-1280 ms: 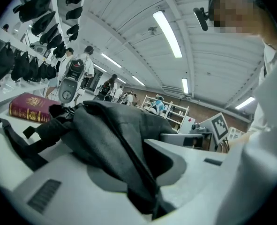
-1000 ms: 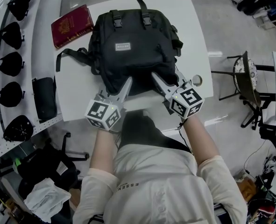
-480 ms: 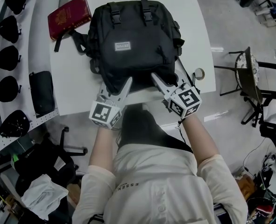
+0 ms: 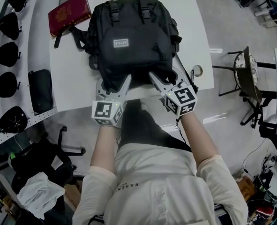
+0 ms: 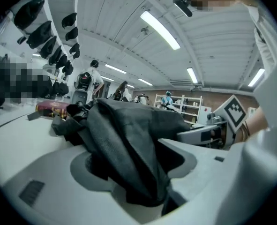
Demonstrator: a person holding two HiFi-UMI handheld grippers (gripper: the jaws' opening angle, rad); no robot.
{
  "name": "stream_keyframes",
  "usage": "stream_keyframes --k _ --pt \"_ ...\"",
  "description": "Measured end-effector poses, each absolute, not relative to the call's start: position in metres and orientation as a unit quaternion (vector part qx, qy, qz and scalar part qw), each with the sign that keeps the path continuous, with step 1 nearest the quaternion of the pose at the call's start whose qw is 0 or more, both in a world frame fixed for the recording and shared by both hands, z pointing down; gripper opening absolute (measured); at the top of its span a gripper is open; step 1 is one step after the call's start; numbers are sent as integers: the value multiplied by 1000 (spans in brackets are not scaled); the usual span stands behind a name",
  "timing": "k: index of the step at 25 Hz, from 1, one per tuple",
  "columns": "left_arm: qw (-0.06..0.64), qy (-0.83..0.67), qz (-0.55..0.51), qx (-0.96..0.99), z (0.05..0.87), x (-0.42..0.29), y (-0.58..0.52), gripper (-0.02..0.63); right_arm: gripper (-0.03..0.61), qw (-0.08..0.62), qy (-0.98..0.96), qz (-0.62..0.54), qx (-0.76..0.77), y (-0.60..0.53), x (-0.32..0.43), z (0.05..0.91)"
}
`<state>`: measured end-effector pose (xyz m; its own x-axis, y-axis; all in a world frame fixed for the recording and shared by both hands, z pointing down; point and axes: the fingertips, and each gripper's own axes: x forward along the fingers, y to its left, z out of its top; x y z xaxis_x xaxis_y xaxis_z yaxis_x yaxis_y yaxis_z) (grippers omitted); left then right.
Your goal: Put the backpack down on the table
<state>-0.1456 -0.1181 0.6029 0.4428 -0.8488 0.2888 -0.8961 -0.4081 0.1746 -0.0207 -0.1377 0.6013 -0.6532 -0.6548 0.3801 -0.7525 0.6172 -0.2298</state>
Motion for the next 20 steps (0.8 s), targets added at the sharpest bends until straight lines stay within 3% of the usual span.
stream_keyframes --k 4,13,20 --pt "148 -549 114 815 608 -158 -109 351 258 108 -877 173 435 -135 -5 589" --pt "136 -583 107 794 575 -186 -91 356 258 80 -872 113 469 -124 15 542" --pt "92 -528 104 838 517 -158 -76 354 256 74 -895 78 433 -108 -2 496"
